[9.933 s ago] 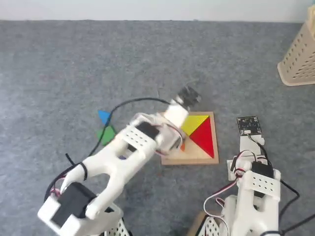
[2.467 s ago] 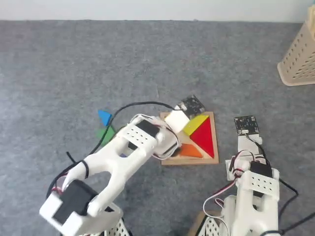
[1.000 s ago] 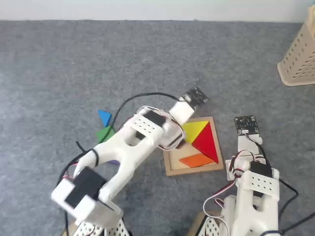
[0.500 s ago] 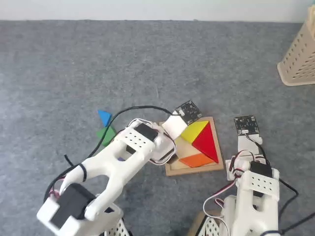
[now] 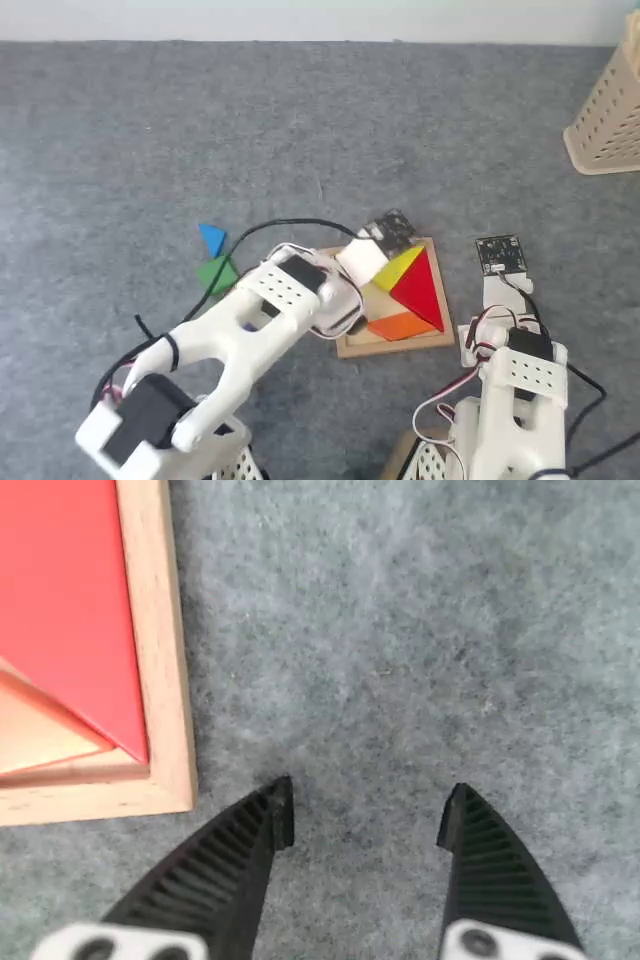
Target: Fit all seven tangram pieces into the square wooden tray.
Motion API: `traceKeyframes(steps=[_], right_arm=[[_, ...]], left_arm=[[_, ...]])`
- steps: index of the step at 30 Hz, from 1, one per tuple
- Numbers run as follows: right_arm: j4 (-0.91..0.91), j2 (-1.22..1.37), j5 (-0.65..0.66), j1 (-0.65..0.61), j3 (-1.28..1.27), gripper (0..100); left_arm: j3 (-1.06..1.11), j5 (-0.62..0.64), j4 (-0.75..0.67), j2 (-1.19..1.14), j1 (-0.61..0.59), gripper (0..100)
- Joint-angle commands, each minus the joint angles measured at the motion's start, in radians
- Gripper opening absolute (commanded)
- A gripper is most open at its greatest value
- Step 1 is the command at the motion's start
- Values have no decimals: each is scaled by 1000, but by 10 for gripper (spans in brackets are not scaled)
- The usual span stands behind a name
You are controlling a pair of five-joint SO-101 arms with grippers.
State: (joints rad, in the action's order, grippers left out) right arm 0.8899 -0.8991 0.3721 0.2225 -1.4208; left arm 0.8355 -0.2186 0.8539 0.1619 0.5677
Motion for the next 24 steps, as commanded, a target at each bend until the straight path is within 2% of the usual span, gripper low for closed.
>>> traceKeyframes(steps=[1, 10, 19, 24], right_arm=[[-16, 7, -3, -8, 5, 242], [-16, 7, -3, -8, 5, 242], [-16, 7, -3, -8, 5, 242], [-16, 7, -3, -8, 5, 242]], left_arm=[[-5, 25, -15, 43, 41, 228], [-171, 28, -14, -183, 43, 212], [-232, 0, -9, -204, 51, 196], [-196, -6, 5, -187, 120, 193]])
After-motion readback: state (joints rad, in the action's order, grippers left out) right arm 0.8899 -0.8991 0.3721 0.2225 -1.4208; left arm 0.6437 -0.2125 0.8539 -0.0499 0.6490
